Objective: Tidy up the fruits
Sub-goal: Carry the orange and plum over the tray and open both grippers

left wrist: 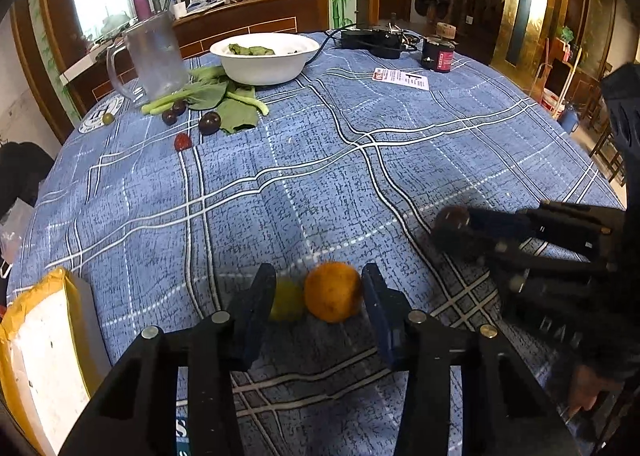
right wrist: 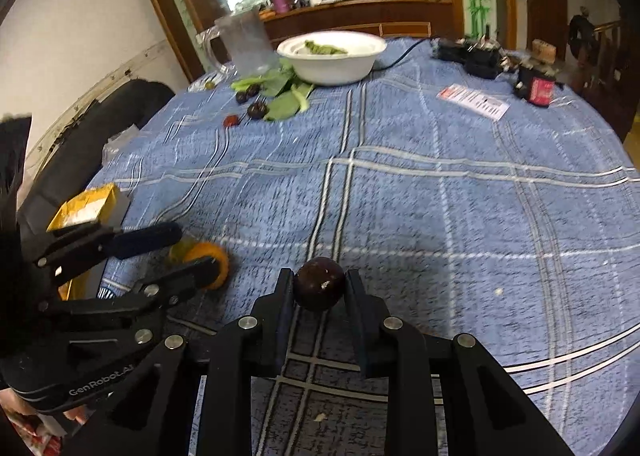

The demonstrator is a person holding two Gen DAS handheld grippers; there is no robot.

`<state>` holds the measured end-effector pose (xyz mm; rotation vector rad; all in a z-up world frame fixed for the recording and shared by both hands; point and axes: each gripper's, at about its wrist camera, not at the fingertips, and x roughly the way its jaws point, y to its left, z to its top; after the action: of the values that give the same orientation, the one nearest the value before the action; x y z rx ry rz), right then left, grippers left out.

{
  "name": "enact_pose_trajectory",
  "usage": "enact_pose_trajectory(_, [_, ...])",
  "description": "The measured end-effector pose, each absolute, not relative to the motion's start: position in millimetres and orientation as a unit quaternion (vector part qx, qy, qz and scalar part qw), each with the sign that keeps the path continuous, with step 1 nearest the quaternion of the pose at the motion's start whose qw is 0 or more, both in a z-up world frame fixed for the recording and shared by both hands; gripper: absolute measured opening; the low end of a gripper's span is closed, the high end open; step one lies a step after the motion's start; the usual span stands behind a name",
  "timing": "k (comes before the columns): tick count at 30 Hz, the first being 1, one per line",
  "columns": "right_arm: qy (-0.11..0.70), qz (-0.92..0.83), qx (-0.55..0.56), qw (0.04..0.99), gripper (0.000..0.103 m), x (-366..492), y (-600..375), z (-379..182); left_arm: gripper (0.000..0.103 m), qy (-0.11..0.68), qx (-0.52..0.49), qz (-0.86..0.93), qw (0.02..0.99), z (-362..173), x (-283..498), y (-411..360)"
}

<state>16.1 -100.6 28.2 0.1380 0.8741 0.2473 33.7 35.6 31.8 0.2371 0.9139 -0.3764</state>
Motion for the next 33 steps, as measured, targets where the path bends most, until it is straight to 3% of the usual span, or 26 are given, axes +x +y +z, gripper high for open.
enact_pose_trajectory(8, [0.423, 0.118, 0.074, 0.895, 0.027, 17, -105, 30, 0.043, 0.414, 0.189, -0.157, 0.876, 24, 29, 8])
enact_pose_trajectory(10, [0.423, 0.12, 0.074, 0.895, 0.027, 17, -105, 30, 0.037, 0.405, 0.2, -0.149, 0.88, 23, 26, 5])
enact_pose_trajectory(11, [0.423, 0.121, 0.075, 0.895, 0.027, 17, -104, 30, 0.025, 0.403, 0.197, -0.148, 0.881, 24, 25, 5])
enact_pose_trajectory(13, [0.425, 0.131, 0.084, 0.892, 0.027, 18, -104, 29, 0.025, 0.403, 0.19, -0.134, 0.885, 26, 22, 9])
enact_pose_trajectory(23, [0.381, 0.216, 0.119, 0.891, 0.027, 1, -91, 45, 0.025, 0.383, 0.079, -0.096, 0.915, 71, -35, 70])
enact_pose_trajectory(33, [0.376, 0.243, 0.063, 0.892, 0.027, -31, -38, 52, 0.026, 0.391, -0.053, 0.02, 0.918, 77, -103, 209])
